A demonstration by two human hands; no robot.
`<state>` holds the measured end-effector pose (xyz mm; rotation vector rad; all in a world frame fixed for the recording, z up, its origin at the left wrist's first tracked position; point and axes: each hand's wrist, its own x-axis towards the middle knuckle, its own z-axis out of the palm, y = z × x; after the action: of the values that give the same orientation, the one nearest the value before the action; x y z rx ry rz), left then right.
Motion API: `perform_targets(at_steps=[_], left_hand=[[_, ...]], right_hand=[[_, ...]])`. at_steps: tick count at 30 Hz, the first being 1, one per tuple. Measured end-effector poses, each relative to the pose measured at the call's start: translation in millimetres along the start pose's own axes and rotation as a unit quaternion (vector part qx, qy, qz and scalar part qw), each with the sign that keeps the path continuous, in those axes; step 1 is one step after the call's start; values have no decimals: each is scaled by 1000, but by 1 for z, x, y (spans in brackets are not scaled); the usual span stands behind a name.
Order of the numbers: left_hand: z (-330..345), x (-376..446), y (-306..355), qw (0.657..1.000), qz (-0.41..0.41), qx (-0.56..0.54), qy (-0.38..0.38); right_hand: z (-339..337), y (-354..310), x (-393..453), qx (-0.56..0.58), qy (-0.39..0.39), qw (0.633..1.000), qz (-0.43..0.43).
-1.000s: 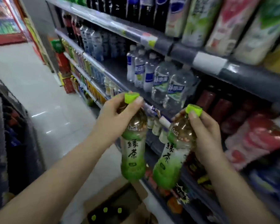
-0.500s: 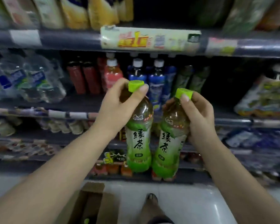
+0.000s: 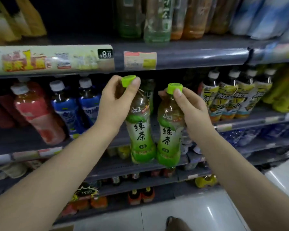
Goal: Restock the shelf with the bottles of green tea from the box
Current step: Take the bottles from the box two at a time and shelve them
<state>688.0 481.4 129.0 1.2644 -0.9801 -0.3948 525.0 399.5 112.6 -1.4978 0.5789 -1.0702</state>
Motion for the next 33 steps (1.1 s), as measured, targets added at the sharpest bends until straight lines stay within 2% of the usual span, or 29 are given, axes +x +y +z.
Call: perform_targets(at_steps=[5, 13, 20, 25, 29, 33], left_hand=[[11, 26, -28, 997, 51, 44, 35], [12, 46, -62, 992, 72, 38, 102], [14, 62, -73, 990, 69, 60, 111], [18, 69, -80, 989, 74, 91, 92], [16, 70, -90, 990, 47, 82, 103], [20, 69, -88, 992, 23, 84, 89]], right_hand=[[-8, 21, 45, 1, 6, 1000, -27], [-3, 51, 85, 27, -34, 998, -51], [6, 69, 107, 31, -34, 996, -71], [13, 80, 118, 23, -45, 997, -52], [14, 89, 118, 22, -68, 996, -47], [17, 86, 119, -35, -72, 996, -42]])
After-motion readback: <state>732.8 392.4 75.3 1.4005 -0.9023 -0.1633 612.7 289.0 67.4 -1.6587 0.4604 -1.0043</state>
